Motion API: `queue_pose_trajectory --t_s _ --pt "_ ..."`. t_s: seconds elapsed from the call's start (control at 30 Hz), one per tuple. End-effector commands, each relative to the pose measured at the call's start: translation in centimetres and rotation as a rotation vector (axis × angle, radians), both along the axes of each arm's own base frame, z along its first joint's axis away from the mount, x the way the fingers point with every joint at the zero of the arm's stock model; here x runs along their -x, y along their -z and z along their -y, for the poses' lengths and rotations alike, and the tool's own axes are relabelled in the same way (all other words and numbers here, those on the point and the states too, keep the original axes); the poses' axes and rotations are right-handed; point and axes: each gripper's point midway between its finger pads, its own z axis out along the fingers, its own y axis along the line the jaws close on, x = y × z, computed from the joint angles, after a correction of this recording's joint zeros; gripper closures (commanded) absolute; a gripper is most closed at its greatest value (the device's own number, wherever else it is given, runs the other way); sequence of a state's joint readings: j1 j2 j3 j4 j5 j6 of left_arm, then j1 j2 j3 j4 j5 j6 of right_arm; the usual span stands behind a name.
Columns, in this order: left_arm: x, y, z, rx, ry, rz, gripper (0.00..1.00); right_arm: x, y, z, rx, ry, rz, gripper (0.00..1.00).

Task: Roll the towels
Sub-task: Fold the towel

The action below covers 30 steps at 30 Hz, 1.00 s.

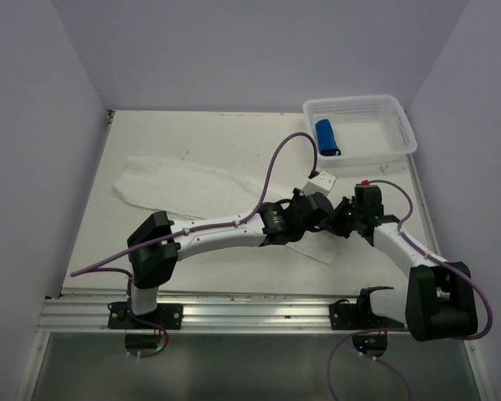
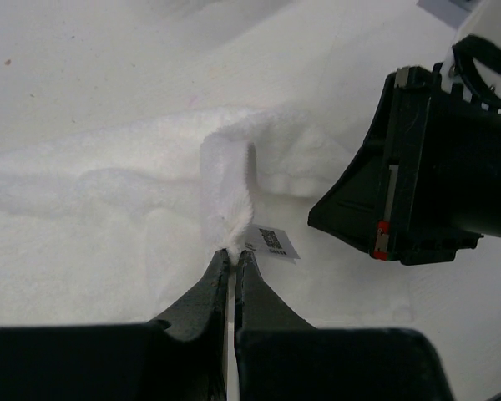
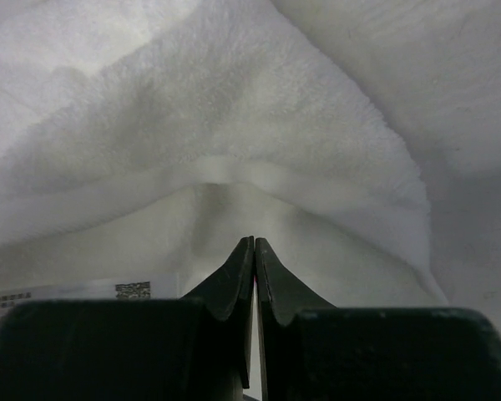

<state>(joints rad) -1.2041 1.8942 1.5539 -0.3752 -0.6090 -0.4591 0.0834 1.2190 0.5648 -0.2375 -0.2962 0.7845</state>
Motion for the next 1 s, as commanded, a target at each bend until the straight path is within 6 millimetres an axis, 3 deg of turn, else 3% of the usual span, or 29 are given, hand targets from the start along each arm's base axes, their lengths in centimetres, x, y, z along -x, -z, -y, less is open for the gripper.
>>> queue_pose_trajectory --t_s 0.0,0.17,0.3,0.5,0.63,0.8,0.97 --pt "-1.2 -5.7 0.5 0.108 -0.018 0.078 1.00 -1.0 -0.2 -1.2 -0.043 0.043 0.046 0.95" --pt "-1.3 -6.6 0.9 0.131 -0.010 0.083 1.00 -1.2 -0.1 -2.4 -0.043 0.090 0.083 0.98" --pt "-1.3 -7.2 1.3 0.148 -0.001 0.083 1.00 -1.2 1.1 -2.0 -0.025 0.157 0.072 1.00" --pt "-1.3 -7.8 1.3 0.150 0.001 0.088 1.00 -2.6 1.7 -2.3 -0.030 0.238 0.117 1.00" --pt "-1.3 -8.1 1.2 0.150 0.002 0.094 1.00 -2.0 2.1 -3.2 -0.017 0.243 0.135 1.00" --pt "-1.3 -8.3 1.1 0.150 0.004 0.099 1.00 -1.7 2.3 -1.8 0.004 0.337 0.173 1.00" --pt "-1.3 -8.8 0.9 0.154 0.008 0.106 1.00 -2.8 2.0 -1.0 0.018 0.402 0.208 1.00"
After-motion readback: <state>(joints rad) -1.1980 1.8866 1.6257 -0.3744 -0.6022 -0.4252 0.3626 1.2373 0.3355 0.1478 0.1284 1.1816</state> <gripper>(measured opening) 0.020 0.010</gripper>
